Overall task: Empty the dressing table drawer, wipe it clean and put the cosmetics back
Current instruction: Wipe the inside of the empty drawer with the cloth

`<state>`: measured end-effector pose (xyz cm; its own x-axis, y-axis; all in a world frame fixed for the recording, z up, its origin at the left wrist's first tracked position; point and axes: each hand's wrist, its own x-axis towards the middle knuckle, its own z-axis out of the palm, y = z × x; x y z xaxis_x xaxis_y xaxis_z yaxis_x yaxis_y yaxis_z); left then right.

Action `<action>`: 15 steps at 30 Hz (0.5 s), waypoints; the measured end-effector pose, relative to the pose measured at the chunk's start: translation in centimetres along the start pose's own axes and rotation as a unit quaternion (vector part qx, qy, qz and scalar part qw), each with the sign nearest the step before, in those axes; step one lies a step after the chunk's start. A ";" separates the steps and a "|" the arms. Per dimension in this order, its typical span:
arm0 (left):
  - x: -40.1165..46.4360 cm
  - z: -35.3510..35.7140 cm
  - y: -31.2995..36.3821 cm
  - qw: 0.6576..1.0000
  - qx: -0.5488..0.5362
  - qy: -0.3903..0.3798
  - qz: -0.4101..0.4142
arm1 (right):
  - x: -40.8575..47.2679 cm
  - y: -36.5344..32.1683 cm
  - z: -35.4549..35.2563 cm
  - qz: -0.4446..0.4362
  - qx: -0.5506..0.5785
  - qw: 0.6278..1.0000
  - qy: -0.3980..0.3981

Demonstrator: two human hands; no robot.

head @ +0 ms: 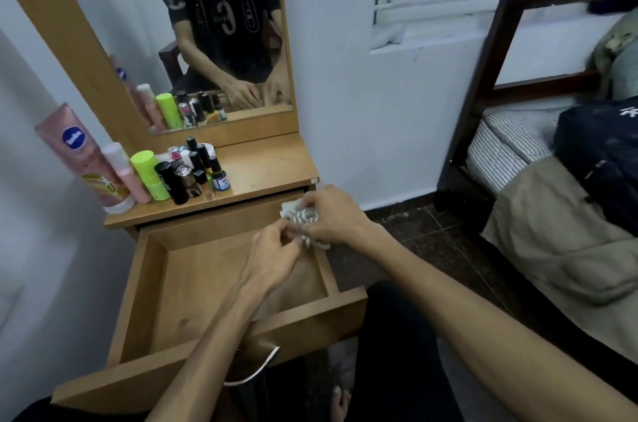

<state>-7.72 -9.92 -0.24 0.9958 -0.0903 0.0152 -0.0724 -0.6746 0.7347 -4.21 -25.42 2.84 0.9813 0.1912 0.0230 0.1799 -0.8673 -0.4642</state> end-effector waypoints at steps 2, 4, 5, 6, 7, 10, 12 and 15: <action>-1.0 -0.2 0.8 1.000 0.016 -0.014 0.001 | -2.3 0.0 -1.2 -0.001 0.013 0.997 -0.070; -2.0 -0.6 1.4 0.998 0.032 -0.052 0.002 | -4.5 0.7 -2.0 0.006 0.047 0.988 -0.146; -2.7 -0.8 1.8 0.997 0.039 -0.072 0.010 | -5.4 1.2 -2.5 0.006 0.065 0.981 -0.183; -3.3 -1.0 2.2 0.995 0.043 -0.088 0.018 | -6.0 1.8 -3.1 0.004 0.081 0.974 -0.212; -3.8 -1.1 2.5 0.994 0.039 -0.096 0.027 | -6.5 2.6 -3.7 0.005 0.106 0.967 -0.232; -3.8 -1.1 3.2 0.998 0.015 -0.057 0.038 | -5.9 5.6 -4.8 0.049 0.295 0.935 -0.190; -2.8 -0.9 3.8 0.999 0.018 -0.015 0.034 | -4.6 7.1 -4.2 0.104 0.444 0.887 -0.076; -0.6 -0.5 4.2 0.999 0.014 0.022 0.044 | -1.5 7.9 -1.7 0.181 0.539 0.819 0.084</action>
<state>-8.62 -12.31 3.18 0.9870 -0.1187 0.1088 -0.1607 -0.6856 0.7100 -4.10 -33.36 0.66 0.9689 -0.1333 -0.2084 -0.2001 0.0730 -0.9770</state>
